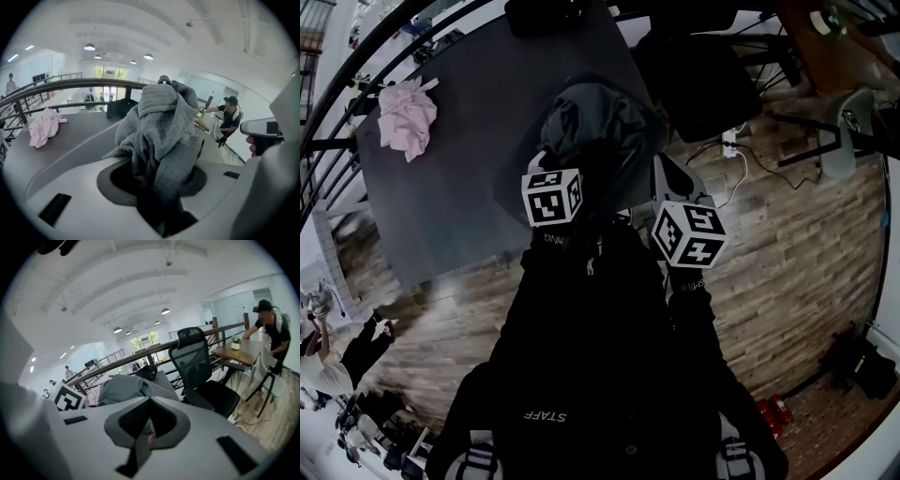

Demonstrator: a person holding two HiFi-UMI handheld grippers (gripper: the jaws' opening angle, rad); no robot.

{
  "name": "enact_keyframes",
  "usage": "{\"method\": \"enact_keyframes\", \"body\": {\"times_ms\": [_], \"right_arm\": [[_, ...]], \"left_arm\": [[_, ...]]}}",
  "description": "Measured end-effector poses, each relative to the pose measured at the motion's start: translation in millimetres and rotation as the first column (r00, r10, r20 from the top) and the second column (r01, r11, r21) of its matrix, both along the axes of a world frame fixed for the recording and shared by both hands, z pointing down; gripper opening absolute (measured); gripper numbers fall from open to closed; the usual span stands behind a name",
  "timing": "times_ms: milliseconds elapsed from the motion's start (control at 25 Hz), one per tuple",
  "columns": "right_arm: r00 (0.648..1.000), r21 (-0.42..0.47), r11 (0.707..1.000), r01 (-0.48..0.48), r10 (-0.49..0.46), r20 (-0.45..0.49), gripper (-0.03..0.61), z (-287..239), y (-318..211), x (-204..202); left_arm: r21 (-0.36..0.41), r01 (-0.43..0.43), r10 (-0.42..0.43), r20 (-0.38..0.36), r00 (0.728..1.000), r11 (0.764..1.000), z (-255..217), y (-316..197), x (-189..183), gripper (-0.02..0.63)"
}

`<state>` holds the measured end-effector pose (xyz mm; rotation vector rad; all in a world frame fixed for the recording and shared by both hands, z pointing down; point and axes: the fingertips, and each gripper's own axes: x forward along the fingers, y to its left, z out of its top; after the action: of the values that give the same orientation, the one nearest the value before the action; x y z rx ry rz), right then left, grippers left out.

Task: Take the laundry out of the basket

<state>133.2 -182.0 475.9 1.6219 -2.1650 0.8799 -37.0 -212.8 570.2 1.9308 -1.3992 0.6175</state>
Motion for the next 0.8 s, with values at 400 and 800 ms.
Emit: {"method": "enact_keyframes", "body": {"times_ms": [400, 800], "right_arm": [[0.999, 0.112, 0.993, 0.049, -0.046, -0.025, 0.015, -46.1, 12.0, -22.7], [0.996, 0.259, 0.962, 0.087, -0.076, -0.052, 0.015, -103.8, 12.7, -38.7]], "left_arm": [[0.21, 0.066, -0.053, -0.065, 0.996, 0.975, -98.0, 18.2, -24.1, 0.183], [0.424, 0.116, -0.08, -0.102, 0.992, 0.898, -190.8, 26.6, -34.8, 0.183]]}}
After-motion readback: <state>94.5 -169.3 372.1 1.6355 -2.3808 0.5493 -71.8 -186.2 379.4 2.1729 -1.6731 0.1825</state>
